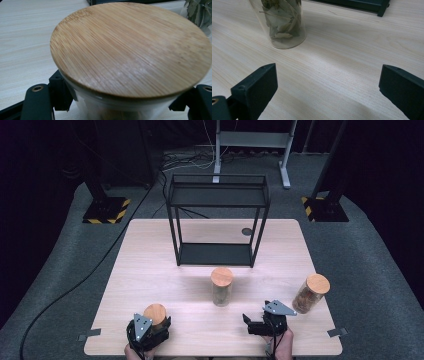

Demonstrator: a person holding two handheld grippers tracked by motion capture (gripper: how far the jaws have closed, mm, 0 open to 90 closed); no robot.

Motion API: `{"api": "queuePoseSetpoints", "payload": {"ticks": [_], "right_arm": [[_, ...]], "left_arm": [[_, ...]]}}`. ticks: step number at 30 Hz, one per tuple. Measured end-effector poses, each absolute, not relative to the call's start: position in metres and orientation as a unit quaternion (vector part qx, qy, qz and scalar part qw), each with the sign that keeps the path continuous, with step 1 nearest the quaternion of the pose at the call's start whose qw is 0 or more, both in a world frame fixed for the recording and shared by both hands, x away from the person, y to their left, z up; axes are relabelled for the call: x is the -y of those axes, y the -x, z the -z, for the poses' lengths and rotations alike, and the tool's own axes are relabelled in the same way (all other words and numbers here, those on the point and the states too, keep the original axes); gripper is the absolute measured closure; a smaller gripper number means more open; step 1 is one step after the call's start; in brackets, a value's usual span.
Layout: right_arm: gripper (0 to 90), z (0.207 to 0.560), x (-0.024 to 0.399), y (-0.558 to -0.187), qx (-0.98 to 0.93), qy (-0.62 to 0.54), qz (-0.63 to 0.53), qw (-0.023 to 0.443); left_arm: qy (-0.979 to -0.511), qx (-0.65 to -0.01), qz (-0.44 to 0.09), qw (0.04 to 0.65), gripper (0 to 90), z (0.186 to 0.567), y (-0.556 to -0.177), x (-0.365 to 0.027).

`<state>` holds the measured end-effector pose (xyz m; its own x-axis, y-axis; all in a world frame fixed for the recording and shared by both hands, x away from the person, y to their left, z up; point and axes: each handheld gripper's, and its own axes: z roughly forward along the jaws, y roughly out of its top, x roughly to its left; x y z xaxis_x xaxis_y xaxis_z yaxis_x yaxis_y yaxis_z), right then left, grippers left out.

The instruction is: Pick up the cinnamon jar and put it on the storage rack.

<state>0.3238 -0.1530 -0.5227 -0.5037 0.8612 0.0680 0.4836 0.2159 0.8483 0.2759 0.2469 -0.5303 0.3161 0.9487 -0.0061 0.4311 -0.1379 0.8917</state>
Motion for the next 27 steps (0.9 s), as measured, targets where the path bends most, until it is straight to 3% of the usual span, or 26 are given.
{"api": "queuePoseSetpoints", "payload": {"ticks": [27], "right_arm": [[1.6,0.523,0.154,-0.323,-0.747,-0.448,-0.442,0.216]], "left_arm": [[-0.698,-0.474,-0.299,0.445,25.6,0.519,-0.277,-0.238]]}}
